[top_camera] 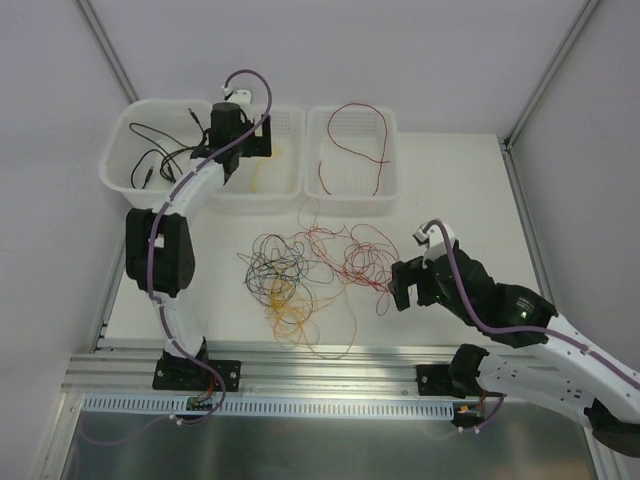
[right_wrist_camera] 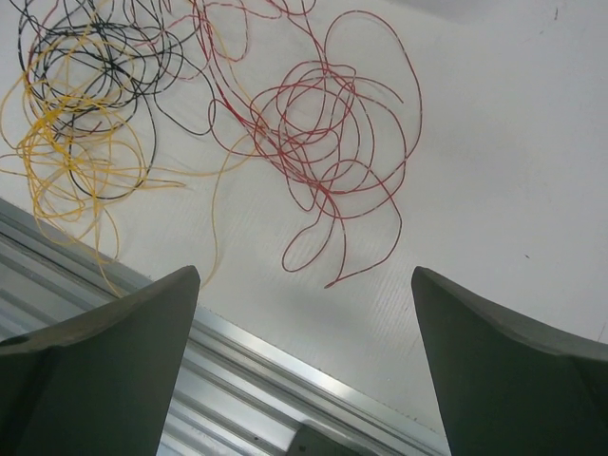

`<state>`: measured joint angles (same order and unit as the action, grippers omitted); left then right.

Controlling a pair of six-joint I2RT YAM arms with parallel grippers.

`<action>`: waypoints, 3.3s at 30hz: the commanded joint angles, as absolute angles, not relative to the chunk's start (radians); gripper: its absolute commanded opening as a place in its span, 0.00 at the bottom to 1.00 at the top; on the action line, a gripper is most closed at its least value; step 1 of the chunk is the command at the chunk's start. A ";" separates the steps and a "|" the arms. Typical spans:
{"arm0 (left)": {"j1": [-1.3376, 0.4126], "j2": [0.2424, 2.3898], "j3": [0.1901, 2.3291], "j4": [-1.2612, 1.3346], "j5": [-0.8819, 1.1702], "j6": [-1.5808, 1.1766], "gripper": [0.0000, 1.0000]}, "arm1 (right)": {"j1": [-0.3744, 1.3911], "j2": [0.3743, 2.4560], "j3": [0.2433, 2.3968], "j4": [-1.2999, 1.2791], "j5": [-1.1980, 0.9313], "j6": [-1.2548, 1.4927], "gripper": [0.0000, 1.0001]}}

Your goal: Untangle the cables

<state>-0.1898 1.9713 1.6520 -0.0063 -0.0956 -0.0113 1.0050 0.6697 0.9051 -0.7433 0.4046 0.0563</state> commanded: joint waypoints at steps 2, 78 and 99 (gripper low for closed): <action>-0.212 1.645 1.488 -0.073 0.070 -0.165 0.99 | 1.006 0.735 0.948 -0.787 0.388 0.109 1.00; -0.282 1.290 0.913 -0.486 0.242 -0.314 0.99 | 1.172 1.002 1.389 -0.488 0.485 -0.121 0.00; -0.284 1.295 0.902 -0.454 0.314 -0.299 0.99 | 1.077 1.163 2.031 -0.476 0.413 -0.350 0.01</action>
